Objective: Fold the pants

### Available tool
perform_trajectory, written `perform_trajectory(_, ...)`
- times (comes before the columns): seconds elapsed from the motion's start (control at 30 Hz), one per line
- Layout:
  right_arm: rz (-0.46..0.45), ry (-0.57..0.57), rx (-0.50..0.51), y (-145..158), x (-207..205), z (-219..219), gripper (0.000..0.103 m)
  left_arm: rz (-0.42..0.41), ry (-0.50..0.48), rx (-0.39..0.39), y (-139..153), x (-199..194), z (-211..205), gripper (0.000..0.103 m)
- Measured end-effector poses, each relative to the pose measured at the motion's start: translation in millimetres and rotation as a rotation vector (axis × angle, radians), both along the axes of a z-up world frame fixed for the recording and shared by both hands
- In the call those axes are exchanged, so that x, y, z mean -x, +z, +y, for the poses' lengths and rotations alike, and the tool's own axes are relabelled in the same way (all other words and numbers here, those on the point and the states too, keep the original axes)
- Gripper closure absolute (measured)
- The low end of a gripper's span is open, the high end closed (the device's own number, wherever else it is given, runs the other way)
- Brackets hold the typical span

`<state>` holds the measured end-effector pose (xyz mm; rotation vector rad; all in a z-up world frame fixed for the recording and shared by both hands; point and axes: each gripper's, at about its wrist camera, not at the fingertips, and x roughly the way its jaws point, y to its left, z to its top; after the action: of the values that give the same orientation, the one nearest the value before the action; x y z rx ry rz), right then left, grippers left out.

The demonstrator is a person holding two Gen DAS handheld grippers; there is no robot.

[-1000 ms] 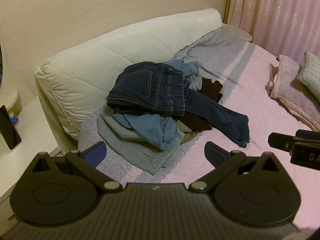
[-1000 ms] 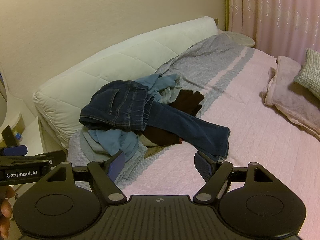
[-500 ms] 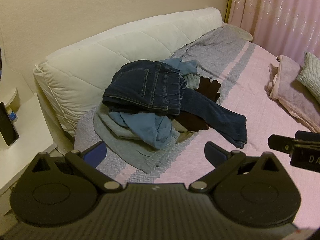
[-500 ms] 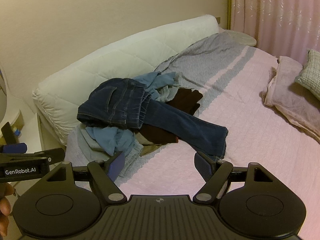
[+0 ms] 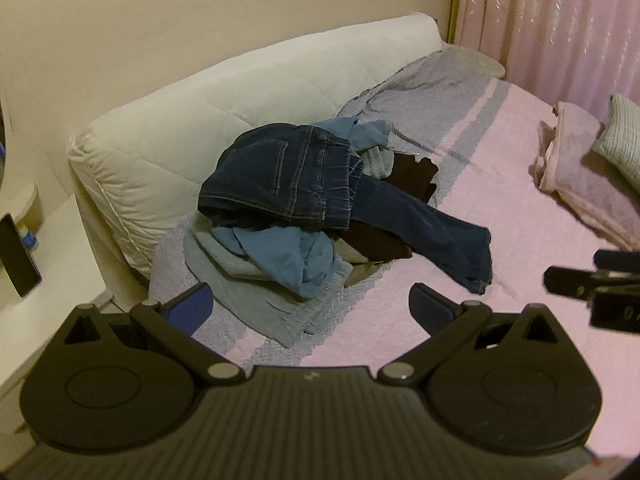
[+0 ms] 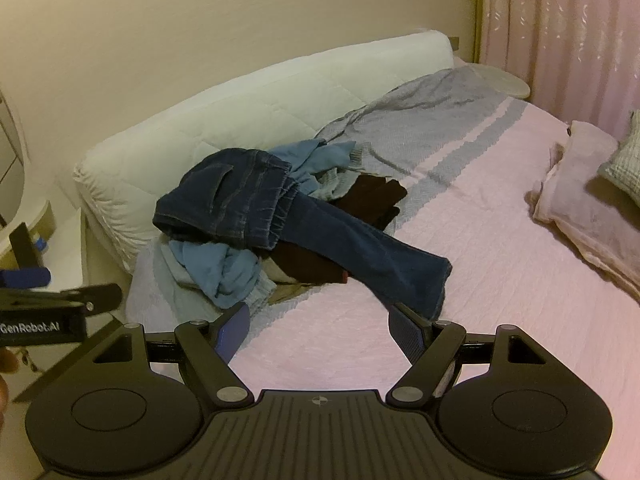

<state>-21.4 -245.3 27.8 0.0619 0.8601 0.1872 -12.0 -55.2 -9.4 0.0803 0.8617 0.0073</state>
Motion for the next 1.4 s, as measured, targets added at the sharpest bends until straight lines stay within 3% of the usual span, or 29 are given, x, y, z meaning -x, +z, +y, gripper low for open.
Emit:
perform_trajectory(0.27,-0.029,0.026,0.02,-11.6,-26.0,-9.2,0.029,-0.017,-0.165,-0.095,-22.7,-32.2,12.9,0.001)
perform_trajectory(0.53,0.0,-0.01,0.06,-44.0,-90.5,11.3,0.029,-0.089,-0.524,-0.32,-83.3,-114.8,31.8,0.002)
perform_trajectory(0.63,0.021,-0.028,0.097,-66.3,-121.8,25.4,0.029,-0.104,-0.69,-0.404,-122.3,-149.9,33.9,0.01)
perform_trajectory(0.8,0.082,-0.084,0.084,-104.3,-168.0,35.4,0.029,-0.131,-0.948,-0.523,-183.3,-192.8,32.3,0.016)
perform_trajectory(0.87,0.103,-0.114,0.084,-119.4,-183.8,35.5,0.029,-0.135,-1.033,-0.575,-203.4,-205.8,31.5,0.026)
perform_trajectory(1.03,0.138,-0.161,0.091,-145.4,-206.0,35.7,0.029,-0.157,-1.18,-0.674,-238.4,-226.4,34.0,0.036)
perform_trajectory(1.1,0.149,-0.169,0.091,-152.0,-210.6,37.2,0.029,-0.164,-1.224,-0.687,-243.3,-229.8,36.1,0.039)
perform_trajectory(1.17,0.163,-0.171,0.085,-158.5,-215.0,40.1,0.029,-0.153,-1.244,-0.681,-241.8,-232.2,38.9,0.062)
perform_trajectory(1.27,0.169,-0.15,0.072,-162.3,-217.3,46.3,0.029,-0.158,-1.23,-0.619,-225.1,-234.3,45.7,0.078)
perform_trajectory(1.4,0.141,-0.089,0.055,-158.4,-221.9,61.4,0.029,-0.182,-1.159,-0.491,-179.8,-241.9,61.7,0.084)
